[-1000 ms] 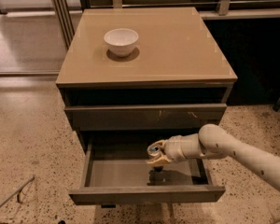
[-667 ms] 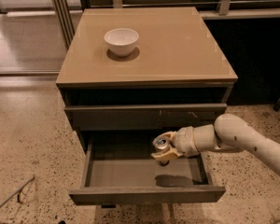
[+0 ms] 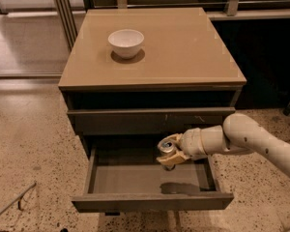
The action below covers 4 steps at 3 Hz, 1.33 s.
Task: Pick redbull can from middle drawer and place on counter
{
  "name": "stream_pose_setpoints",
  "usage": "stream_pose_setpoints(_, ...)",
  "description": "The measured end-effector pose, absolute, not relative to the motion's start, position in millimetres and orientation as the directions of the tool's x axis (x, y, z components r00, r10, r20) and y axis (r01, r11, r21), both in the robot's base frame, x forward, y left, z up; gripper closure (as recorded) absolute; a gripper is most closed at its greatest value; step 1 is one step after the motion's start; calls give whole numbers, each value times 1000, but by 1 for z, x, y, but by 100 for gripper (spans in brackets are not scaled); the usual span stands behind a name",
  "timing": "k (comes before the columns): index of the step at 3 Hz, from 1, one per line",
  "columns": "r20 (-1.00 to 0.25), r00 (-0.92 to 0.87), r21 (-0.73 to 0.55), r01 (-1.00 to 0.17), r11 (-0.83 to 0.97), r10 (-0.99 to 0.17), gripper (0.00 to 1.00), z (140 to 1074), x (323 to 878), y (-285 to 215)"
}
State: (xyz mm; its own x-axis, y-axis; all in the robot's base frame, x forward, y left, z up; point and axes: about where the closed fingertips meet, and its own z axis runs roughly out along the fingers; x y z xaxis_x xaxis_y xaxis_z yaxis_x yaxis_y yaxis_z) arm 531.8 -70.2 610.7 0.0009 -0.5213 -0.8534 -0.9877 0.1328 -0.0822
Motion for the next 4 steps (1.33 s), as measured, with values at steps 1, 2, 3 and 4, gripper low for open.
stream_pose_setpoints(1, -863, -17, -54, -990, 126, -504, 100, 672, 522, -63)
stream_pose_setpoints(2, -873, -62, -7, -990, 140, -484, 100, 776, 518, -51)
stream_pose_setpoints(3, -873, -61, -8, -990, 140, -483, 100, 776, 518, -50)
stream_pose_setpoints(4, -904, -49, -19, -988, 155, -425, 100, 804, 524, -50)
